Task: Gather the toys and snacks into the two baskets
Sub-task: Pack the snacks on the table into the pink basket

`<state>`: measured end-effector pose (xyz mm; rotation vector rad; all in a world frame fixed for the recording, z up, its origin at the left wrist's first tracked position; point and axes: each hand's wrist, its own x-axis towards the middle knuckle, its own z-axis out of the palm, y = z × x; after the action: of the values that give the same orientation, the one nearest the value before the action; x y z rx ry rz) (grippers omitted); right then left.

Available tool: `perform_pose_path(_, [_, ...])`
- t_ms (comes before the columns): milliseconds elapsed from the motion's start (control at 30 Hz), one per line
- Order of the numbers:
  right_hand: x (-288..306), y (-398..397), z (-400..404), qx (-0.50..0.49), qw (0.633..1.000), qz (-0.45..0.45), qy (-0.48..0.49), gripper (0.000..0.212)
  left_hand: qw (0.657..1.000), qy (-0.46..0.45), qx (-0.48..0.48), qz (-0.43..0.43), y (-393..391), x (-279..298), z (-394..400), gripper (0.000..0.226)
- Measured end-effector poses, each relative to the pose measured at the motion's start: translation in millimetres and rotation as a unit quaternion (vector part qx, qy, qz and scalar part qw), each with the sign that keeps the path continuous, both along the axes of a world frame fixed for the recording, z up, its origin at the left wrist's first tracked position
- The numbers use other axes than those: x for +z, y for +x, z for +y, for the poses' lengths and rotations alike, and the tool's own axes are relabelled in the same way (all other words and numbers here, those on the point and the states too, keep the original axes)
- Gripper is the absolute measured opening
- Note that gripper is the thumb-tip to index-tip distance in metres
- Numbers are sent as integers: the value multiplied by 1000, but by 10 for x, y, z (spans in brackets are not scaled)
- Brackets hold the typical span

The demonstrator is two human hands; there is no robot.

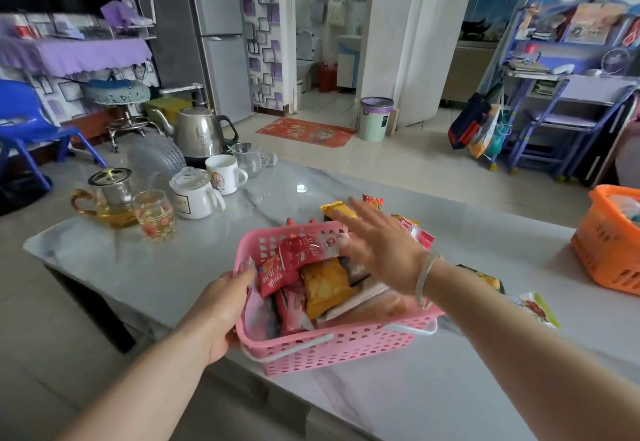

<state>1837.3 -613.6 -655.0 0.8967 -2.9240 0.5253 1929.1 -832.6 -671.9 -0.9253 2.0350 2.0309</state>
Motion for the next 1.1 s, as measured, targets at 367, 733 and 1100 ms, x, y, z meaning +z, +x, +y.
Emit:
perform_pose_path(367, [-739,-916,850,-309,944,-9,-111,54,998,24,52,15,-248,-60,-194,40])
perform_pose_path(733, [-1434,-1160,574,-302,946,-116,21,90,999,6,45,19,-388,-178,-343,34])
perform_pose_path(1100, [-1483,-1196,657,-336,940,-42,-32,49,998,20,58,20,-383,-162,-355,32])
